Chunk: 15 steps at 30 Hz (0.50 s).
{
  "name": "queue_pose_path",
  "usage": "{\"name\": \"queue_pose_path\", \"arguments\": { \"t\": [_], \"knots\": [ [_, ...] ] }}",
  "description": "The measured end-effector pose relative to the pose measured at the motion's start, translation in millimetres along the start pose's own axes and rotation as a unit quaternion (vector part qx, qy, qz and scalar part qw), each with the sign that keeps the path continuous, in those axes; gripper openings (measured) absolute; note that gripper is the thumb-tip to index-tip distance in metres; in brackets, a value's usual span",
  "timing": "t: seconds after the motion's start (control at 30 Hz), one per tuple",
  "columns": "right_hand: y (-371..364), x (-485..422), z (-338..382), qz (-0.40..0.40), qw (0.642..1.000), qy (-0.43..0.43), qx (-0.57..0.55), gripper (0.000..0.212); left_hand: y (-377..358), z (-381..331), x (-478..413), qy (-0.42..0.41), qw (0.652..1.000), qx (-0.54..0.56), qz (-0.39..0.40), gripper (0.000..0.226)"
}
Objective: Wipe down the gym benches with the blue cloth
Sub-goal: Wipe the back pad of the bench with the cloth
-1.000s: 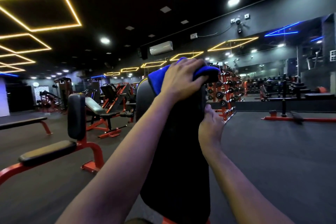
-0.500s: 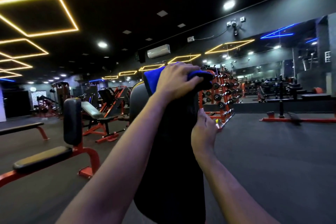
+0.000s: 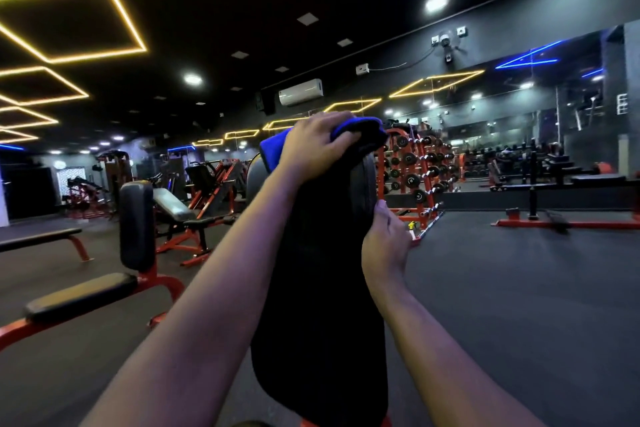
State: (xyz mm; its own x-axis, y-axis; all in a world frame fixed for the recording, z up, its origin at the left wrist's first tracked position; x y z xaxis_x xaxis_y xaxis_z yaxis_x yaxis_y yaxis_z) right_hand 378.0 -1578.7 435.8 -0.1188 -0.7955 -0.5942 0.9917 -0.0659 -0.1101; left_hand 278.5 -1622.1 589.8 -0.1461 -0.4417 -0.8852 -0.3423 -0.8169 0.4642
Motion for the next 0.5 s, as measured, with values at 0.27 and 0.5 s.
{"name": "queue_pose_path", "arguments": {
  "t": [0.27,0.5],
  "knots": [
    [1.9,-1.0,2.7,-0.023,1.000,0.012,0.014,0.050,17.5,60.2,-2.7,0.295,0.949,-0.012,-0.112,0.038],
    [-0.4,1.9,3.1,-0.012,1.000,-0.002,0.007,0.048,8.9,80.4,31.8,0.072,0.987,0.061,-0.129,0.036]
  ]
}}
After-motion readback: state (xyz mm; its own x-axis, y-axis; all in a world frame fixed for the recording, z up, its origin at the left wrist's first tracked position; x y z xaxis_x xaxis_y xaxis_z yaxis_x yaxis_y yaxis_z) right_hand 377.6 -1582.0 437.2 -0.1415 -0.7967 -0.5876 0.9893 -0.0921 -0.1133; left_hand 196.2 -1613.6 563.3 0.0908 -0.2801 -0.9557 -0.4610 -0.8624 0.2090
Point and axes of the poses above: each hand's wrist, its own x-axis away from the middle knuckle, its own y-axis out of the back of the hand, z = x × y, the point moved 1 cm from there along -x, towards the middle knuckle, and after that the axes turned 12 degrees about x, right-handed, at the moved point
